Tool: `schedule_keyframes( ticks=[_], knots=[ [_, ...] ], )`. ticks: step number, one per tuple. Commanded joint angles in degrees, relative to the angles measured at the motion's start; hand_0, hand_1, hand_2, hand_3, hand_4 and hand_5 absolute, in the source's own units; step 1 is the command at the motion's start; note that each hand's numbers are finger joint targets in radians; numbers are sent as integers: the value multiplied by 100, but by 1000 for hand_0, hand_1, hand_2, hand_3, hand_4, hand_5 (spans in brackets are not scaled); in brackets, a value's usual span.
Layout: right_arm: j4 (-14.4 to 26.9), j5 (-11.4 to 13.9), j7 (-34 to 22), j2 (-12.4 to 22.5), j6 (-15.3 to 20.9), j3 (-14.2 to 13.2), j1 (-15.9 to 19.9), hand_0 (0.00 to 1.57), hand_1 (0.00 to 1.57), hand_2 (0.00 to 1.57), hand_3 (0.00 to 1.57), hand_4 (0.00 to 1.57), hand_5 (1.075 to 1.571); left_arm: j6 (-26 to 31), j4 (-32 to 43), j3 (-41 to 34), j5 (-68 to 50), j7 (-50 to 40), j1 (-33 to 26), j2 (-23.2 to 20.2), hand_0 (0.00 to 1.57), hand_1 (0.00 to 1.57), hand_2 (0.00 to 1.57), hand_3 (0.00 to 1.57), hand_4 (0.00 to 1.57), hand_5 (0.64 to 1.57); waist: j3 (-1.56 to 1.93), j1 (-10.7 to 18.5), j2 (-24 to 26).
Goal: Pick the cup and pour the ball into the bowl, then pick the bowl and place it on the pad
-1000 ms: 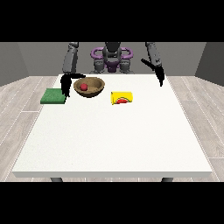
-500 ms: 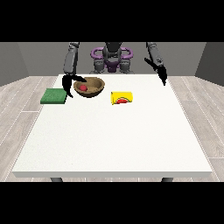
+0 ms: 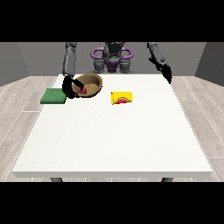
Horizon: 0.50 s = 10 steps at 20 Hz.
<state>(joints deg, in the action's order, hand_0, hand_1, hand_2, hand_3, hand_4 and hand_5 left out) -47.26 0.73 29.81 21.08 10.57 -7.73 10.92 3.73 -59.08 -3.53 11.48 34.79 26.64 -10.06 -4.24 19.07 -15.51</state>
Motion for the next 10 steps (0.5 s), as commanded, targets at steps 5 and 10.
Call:
schedule_keyframes(
  ticks=[5, 10],
  knots=[
    [-11, 702, -2383, 424, 829, 324, -92, 1571, 1571, 1571, 1571, 1181, 1571, 69, 199, 144, 49, -231, 82, 172, 0, 0, 0, 0, 0, 707, 378, 301, 231],
    [-536, 1090, -3916, 732, 432, 810, 45, 1571, 1571, 1571, 1571, 1183, 1570, 9, 582, -79, -55, -77, -416, 115, 0, 0, 0, 0, 0, 707, 402, -82, 987]
  ],
)
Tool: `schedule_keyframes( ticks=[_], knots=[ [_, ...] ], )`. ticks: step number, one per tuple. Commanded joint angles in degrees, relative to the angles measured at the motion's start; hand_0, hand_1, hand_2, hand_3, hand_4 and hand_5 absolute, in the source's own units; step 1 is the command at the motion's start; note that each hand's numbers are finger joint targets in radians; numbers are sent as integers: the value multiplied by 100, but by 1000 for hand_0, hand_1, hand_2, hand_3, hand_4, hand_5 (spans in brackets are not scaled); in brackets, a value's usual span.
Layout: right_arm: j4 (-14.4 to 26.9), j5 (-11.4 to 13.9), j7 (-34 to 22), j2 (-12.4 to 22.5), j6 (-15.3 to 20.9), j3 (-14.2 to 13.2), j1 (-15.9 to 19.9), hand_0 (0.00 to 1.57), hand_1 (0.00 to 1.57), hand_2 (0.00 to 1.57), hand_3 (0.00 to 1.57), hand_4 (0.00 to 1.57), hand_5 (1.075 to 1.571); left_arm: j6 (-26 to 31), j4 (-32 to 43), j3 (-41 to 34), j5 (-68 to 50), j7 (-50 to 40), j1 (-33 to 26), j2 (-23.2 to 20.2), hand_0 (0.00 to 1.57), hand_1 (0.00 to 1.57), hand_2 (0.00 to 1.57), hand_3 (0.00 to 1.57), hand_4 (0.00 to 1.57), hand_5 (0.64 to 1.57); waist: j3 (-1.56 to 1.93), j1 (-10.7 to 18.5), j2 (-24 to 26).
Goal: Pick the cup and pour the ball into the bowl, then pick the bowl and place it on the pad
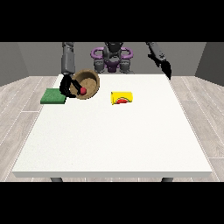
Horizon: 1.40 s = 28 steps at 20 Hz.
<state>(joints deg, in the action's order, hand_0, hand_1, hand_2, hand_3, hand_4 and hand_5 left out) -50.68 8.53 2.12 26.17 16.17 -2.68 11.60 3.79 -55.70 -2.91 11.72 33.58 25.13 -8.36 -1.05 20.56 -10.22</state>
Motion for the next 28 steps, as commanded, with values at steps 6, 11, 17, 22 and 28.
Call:
schedule_keyframes(
  ticks=[6, 11, 17, 22, 28],
  knots=[
    [-1082, 740, -1845, 1730, -1711, 764, 304, 1571, 1571, 1571, 1571, 1528, 1567, -181, 741, -384, -133, 207, -718, -76, 0, 0, 0, 0, 0, 726, 79, -1040, 1099],
    [-1323, 816, -1379, 2444, -2467, 656, 488, 1571, 1571, 1571, 1571, 1571, 1554, -152, 856, -779, -389, 297, -844, -391, 0, 0, 0, 0, 0, 732, 99, -1561, 1080],
    [-882, 959, -1158, 2501, -2573, 71, 1341, 1571, 1571, 1571, 1565, 1571, 1523, -310, 842, -1078, -507, 797, -515, -670, 0, 0, 0, 0, 0, 710, 103, -1459, 222],
    [-304, 1101, -611, 2439, -1849, -329, 1233, 1571, 1571, 1571, 1492, 1531, 1570, 394, 932, -1554, -981, 1399, -523, -1329, 0, 0, 0, 0, 0, 761, 104, -1418, -425],
    [889, 1011, 236, 2131, -935, -894, 1414, 1571, 1571, 1571, 1571, 1400, 1562, 1033, 465, -1931, -1516, 1338, -277, -1885, 0, 0, 0, 0, 877, 1175, 118, -935, -1214]
  ],
)
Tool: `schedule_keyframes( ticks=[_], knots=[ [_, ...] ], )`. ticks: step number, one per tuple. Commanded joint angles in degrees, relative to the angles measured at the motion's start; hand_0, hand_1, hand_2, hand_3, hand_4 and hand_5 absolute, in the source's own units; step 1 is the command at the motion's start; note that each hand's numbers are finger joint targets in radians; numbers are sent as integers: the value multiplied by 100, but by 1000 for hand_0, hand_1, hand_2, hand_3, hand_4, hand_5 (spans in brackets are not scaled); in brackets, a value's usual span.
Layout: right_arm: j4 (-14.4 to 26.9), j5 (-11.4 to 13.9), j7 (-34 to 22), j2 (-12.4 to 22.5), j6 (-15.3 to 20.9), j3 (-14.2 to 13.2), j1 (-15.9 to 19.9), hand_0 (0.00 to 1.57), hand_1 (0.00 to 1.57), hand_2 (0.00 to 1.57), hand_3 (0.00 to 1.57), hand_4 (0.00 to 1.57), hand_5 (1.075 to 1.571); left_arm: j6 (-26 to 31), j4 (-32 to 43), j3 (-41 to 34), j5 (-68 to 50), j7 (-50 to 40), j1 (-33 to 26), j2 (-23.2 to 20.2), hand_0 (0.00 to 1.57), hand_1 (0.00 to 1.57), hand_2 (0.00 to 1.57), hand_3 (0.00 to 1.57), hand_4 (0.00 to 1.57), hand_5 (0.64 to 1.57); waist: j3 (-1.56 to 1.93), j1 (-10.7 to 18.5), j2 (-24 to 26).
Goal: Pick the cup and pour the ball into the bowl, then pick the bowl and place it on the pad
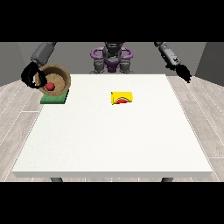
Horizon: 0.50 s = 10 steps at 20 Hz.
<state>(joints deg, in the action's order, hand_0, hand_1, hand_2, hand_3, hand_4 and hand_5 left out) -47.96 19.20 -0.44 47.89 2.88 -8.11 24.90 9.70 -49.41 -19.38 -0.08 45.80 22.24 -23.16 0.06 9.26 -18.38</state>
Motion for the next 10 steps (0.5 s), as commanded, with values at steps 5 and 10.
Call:
schedule_keyframes(
  ticks=[5, 10],
  knots=[
    [1380, -586, 987, -474, 479, -869, 399, 1571, 1571, 1571, 1571, 1223, 1548, 217, -600, -252, -381, 226, -400, -59, 0, 0, 0, 0, 890, 1191, 14, 97, -580],
    [1730, -1321, 820, -723, -92, -1398, 636, 1571, 1571, 1571, 1262, 635, 1378, 316, -582, -529, -614, 61, -355, -343, 0, 0, 0, 0, 861, 1168, 13, -123, -516]
  ],
)
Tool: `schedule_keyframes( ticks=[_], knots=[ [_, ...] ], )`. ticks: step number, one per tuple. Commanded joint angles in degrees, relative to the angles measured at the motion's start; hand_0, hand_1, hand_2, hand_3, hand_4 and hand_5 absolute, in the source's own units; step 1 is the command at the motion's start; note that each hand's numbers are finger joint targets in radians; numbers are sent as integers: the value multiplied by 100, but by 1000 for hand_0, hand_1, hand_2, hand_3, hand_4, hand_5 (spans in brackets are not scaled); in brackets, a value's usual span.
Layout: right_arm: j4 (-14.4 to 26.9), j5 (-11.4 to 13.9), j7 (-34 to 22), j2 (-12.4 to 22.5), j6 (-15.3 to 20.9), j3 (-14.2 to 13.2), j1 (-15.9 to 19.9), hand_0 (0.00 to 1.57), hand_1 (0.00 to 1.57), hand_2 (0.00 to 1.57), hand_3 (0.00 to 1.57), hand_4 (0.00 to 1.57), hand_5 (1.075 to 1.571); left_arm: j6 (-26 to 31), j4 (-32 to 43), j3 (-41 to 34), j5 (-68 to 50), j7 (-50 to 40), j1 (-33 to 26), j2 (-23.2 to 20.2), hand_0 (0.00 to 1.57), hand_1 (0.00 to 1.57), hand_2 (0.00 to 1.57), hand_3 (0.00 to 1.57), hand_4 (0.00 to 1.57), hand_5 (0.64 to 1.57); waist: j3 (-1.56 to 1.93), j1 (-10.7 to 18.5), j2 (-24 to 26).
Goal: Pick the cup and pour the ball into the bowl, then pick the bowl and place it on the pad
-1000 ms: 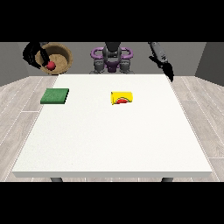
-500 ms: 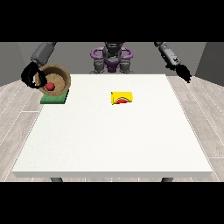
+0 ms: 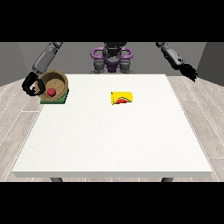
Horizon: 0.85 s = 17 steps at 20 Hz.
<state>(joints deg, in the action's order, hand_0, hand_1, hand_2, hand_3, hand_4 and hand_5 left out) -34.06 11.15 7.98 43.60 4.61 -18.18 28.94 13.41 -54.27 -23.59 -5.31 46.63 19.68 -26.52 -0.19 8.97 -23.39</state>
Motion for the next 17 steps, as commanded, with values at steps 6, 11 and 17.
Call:
schedule_keyframes(
  ticks=[6, 11, 17],
  knots=[
    [878, -978, -300, 453, -417, -1078, 659, 146, 146, 630, 236, 0, 1237, 400, -319, -225, -330, -29, -389, -253, 0, 0, 0, 0, 861, 1188, 30, -51, -86],
    [1162, -986, -270, 696, -591, -1101, 956, 0, 0, 502, 0, 0, 1283, 83, -834, -191, -389, -351, -570, -1, 0, 0, 0, 0, 879, 1193, 32, -98, -12],
    [614, -1264, -224, -34, -1186, -963, 984, 0, 0, 102, 369, 501, 1371, 272, 86, -90, -191, -489, -663, -120, 0, 0, 0, 0, 883, 1213, 10, -252, 1110]
  ],
)
